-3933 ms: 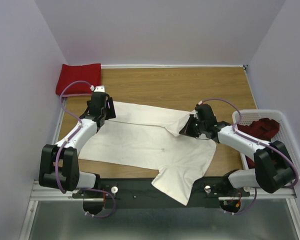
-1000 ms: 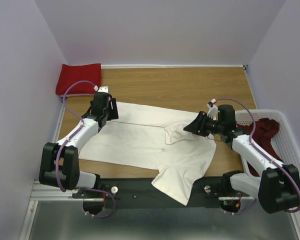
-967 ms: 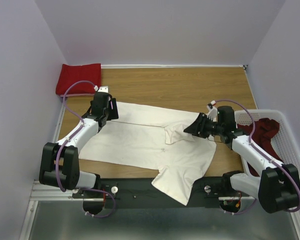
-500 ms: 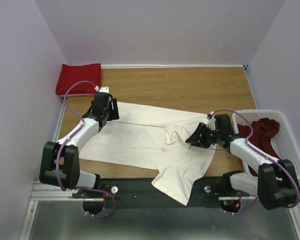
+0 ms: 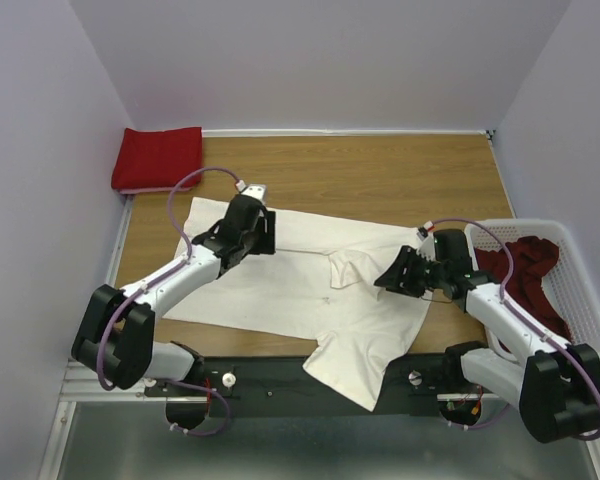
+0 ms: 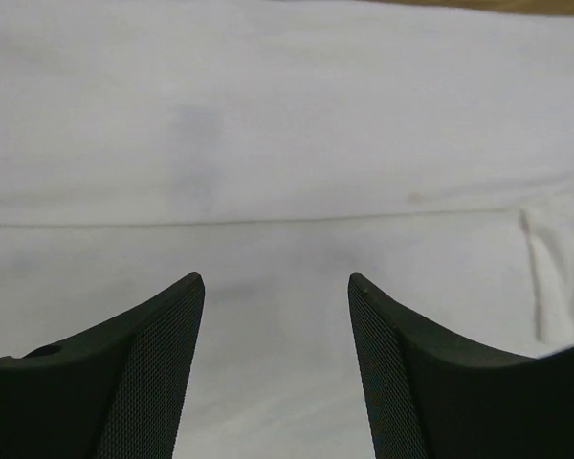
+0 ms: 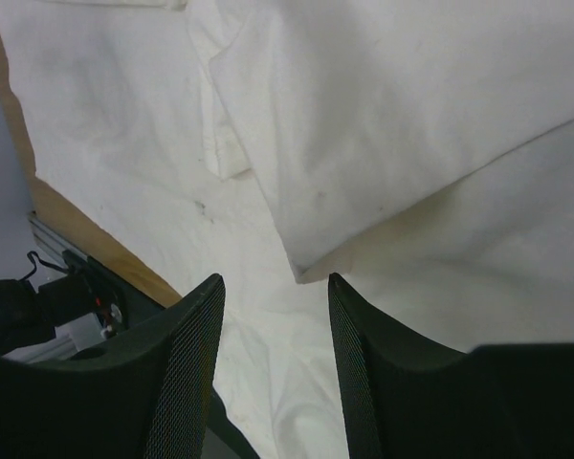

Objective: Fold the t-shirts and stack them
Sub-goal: Fold the tshirt

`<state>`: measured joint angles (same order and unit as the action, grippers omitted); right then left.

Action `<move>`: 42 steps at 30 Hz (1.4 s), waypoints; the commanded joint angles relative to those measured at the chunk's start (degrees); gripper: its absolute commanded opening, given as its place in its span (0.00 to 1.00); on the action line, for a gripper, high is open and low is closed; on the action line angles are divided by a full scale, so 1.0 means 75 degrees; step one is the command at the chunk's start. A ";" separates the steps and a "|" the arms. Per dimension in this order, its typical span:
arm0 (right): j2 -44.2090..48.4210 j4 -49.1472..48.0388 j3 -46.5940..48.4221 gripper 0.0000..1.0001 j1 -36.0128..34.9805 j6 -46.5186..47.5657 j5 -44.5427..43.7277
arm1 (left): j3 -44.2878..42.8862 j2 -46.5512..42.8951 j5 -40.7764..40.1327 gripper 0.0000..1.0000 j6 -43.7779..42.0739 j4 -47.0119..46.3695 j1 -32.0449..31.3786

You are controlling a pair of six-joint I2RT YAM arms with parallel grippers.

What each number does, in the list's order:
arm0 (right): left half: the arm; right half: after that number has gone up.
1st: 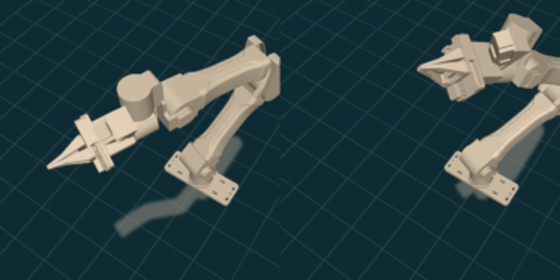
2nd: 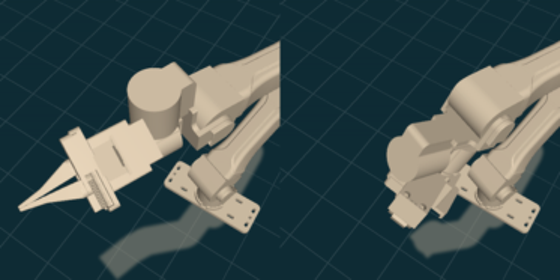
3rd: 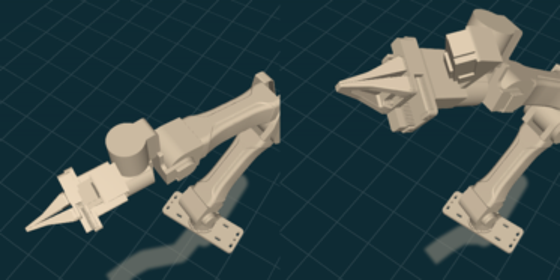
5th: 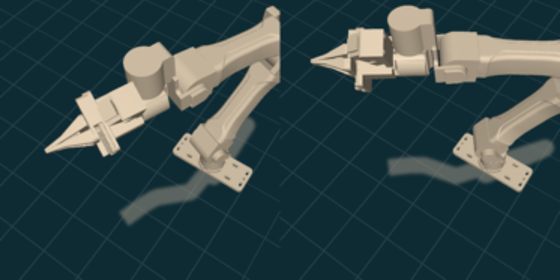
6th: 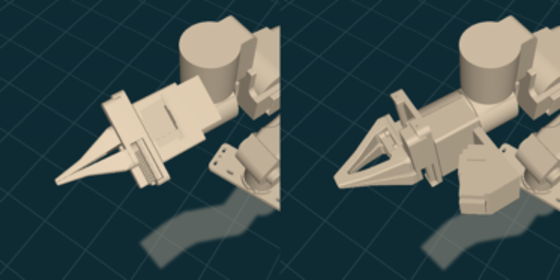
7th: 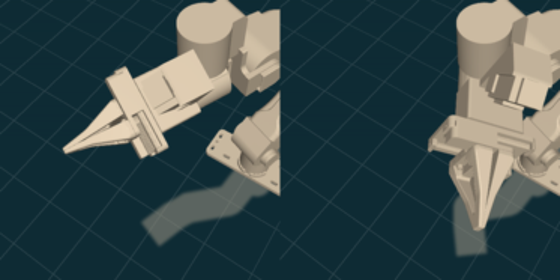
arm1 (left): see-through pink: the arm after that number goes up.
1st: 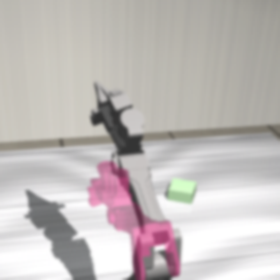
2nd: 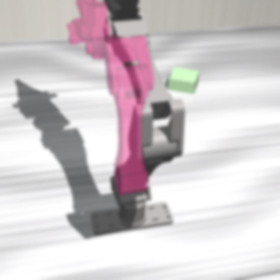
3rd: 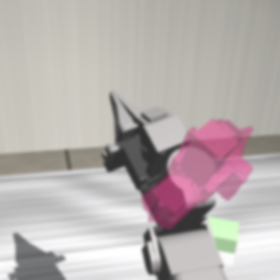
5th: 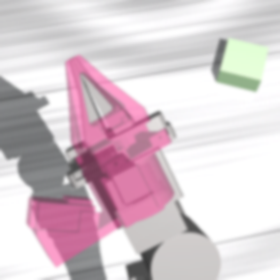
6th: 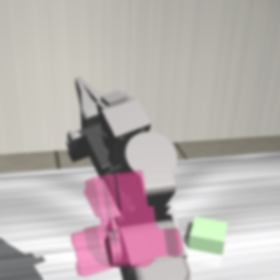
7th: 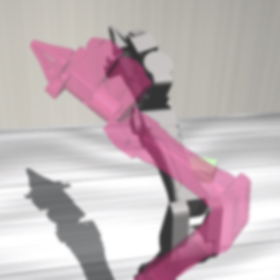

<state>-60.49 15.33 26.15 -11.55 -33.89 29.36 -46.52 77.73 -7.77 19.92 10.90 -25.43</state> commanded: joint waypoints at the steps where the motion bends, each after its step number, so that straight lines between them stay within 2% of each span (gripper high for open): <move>1: 0.0260 0.0662 0.0263 0.55 -0.0030 0.0194 -0.0259 | -0.0394 -0.0287 0.0380 0.67 0.0963 0.0539 -0.1177; 3: 0.0307 0.0767 0.0263 0.55 -0.0030 0.0299 -0.0247 | -0.0733 -0.0076 0.0415 0.66 0.1244 0.0761 -0.1855; 6: 0.0296 0.0862 0.0251 0.55 -0.0054 0.0405 -0.0294 | -0.1261 0.0520 0.0415 0.64 0.1374 0.0984 -0.2408; 9: 0.0307 0.0956 0.0263 0.55 -0.0135 0.0511 -0.0423 | -0.1683 0.1165 0.0438 0.55 0.1457 0.1113 -0.2925; 10: 0.0331 0.0967 0.0275 0.55 -0.0170 0.0499 -0.0551 | -0.1788 0.1306 0.0450 0.50 0.1492 0.1137 -0.3100; 11: 0.0342 0.0967 0.0286 0.55 -0.0264 0.0476 -0.0645 | -0.1963 0.1609 0.0520 0.36 0.1492 0.1137 -0.3183; 12: 0.0377 0.0967 0.0310 0.55 -0.0323 0.0464 -0.0831 | -0.2069 0.1740 0.0555 0.33 0.1515 0.1160 -0.3241; 18: 0.0085 0.0967 0.0415 0.55 -0.0791 0.0452 -0.1161 | -0.2690 0.2782 0.0719 0.33 0.1480 0.1406 -0.3628; 26: -0.0254 0.0967 0.0626 0.55 -0.1470 0.0405 -0.1829 | -0.3042 0.3533 0.0860 0.33 0.1352 0.1570 -0.3758; 42: -0.0817 0.0886 0.0814 0.54 -0.2221 0.0276 -0.2649 | -0.3359 0.4190 0.0649 0.40 0.1352 0.2051 -0.3804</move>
<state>-66.02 21.30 30.81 -27.42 -31.48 12.58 -70.28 107.63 -2.52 30.26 24.69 -53.28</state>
